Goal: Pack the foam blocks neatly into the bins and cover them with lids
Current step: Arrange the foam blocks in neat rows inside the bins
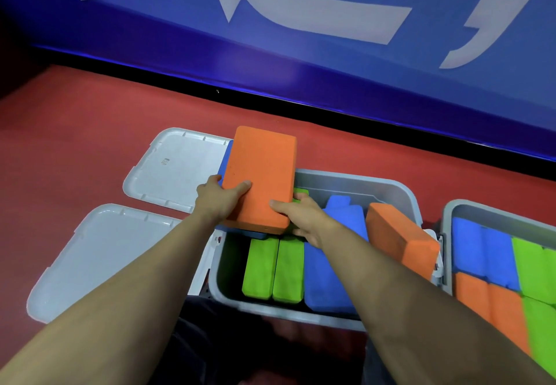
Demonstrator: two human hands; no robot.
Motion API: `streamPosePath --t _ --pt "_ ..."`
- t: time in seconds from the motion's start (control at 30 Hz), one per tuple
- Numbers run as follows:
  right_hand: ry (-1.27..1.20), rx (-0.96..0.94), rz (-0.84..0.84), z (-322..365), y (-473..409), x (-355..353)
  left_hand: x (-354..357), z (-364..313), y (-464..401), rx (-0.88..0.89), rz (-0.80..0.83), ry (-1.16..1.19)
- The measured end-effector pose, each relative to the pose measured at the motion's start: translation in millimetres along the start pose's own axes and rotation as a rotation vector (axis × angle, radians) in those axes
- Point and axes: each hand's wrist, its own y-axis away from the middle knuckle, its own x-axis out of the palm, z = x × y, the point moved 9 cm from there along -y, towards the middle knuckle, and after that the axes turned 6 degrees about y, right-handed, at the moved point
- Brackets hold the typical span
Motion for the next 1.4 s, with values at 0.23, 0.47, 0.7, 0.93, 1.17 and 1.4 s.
streamPosePath --t 0.23,0.47,0.7,0.93,1.17,1.4 --pt "0.016 0.039 -0.003 1 4 -24 13 -21 1 0.145 0.006 -0.208" --pt "0.071 0.038 -0.09 -3 6 -57 30 -30 8 0.186 0.027 -0.306" --pt "0.625 0.105 -0.367 -24 11 -133 34 -31 9 0.231 0.016 -0.392" --pt "0.919 0.227 -0.292 -49 13 -154 40 -60 24 0.577 -0.093 -0.624" --pt "1.184 0.23 -0.294 -43 12 -165 73 -63 32 0.804 0.097 -0.708" --pt "1.113 0.049 -0.191 -5 18 -168 67 -57 26 0.74 0.115 -0.702"
